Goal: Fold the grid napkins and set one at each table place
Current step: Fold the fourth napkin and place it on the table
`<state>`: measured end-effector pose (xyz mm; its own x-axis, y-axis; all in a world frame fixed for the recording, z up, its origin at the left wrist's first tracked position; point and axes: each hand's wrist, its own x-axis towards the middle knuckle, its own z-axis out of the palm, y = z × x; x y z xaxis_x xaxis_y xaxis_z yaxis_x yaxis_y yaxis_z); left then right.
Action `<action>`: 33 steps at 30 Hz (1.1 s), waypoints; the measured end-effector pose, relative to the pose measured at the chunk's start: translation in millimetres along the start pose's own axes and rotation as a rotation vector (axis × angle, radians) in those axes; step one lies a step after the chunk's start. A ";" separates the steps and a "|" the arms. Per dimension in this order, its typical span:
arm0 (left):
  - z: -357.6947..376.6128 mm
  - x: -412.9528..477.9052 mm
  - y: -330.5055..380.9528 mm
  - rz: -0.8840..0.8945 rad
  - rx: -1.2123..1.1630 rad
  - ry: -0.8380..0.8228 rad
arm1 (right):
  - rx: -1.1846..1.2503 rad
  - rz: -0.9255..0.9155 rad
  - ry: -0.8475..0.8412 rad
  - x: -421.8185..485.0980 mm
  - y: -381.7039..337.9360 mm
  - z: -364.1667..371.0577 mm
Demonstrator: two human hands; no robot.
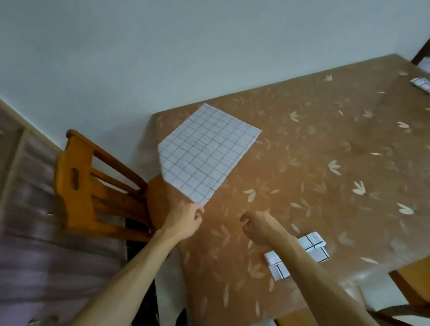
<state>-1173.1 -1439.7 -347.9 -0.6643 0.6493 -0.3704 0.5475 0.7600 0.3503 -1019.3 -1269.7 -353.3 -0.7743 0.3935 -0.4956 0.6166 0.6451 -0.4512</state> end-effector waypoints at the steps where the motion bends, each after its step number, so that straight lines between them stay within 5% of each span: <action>1: -4.5 14.7 -6.7 0.025 0.013 -0.023 | -0.002 0.022 -0.009 12.6 -7.1 1.2; 7: -23.1 80.3 -39.8 0.097 0.011 -0.158 | 0.001 0.161 -0.068 65.9 -44.7 -1.9; 12: -22.7 141.8 -58.5 0.115 0.043 -0.116 | 0.015 0.261 -0.068 114.3 -48.0 -16.9; 25: 14.0 275.2 -14.5 0.044 0.304 -0.257 | -0.183 0.266 0.132 290.6 14.7 -90.1; 33: 53.9 270.8 -39.7 0.170 0.348 0.091 | -0.041 0.223 0.253 368.6 53.3 -107.4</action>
<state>-1347.2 -1292.4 -508.5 -0.5826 0.7736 -0.2493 0.7833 0.6163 0.0818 -1287.1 -1019.9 -480.4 -0.6349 0.6747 -0.3763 0.7725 0.5487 -0.3195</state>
